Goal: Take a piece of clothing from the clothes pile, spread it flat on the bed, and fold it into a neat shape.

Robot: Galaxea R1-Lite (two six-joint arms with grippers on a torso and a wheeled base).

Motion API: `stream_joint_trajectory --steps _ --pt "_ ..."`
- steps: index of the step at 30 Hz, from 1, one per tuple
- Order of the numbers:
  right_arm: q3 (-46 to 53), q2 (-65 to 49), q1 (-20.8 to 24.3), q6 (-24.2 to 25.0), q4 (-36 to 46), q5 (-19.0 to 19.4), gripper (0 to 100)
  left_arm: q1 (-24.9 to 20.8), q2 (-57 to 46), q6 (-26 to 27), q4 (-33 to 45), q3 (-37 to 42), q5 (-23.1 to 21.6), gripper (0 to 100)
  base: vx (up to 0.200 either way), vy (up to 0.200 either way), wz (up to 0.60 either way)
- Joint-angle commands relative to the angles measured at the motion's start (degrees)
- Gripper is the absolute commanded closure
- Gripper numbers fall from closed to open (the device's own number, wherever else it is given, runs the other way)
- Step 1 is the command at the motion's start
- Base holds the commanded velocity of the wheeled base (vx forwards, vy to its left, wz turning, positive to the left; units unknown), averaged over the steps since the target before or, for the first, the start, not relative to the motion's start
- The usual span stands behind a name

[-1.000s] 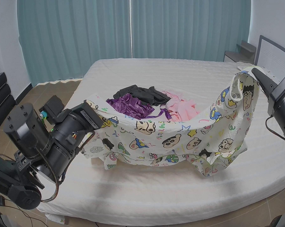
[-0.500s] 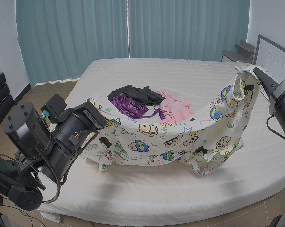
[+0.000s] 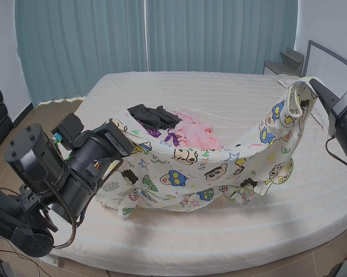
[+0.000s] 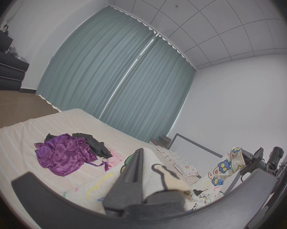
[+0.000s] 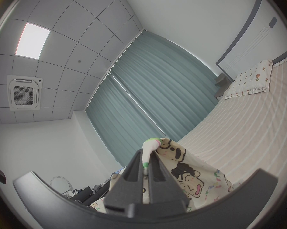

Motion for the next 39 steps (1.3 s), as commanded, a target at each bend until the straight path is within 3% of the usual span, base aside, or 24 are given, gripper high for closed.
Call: stream_joint_trajectory --steps 1,39 --pt "-0.1 -0.4 -0.5 0.0 0.1 0.0 100 -0.1 0.3 0.0 0.0 -0.4 0.0 100 0.000 -0.200 0.00" --pt "0.0 -3.2 -4.9 0.0 0.2 1.1 100 -0.7 1.8 3.1 -0.5 -2.4 0.6 100 0.000 -0.189 0.00"
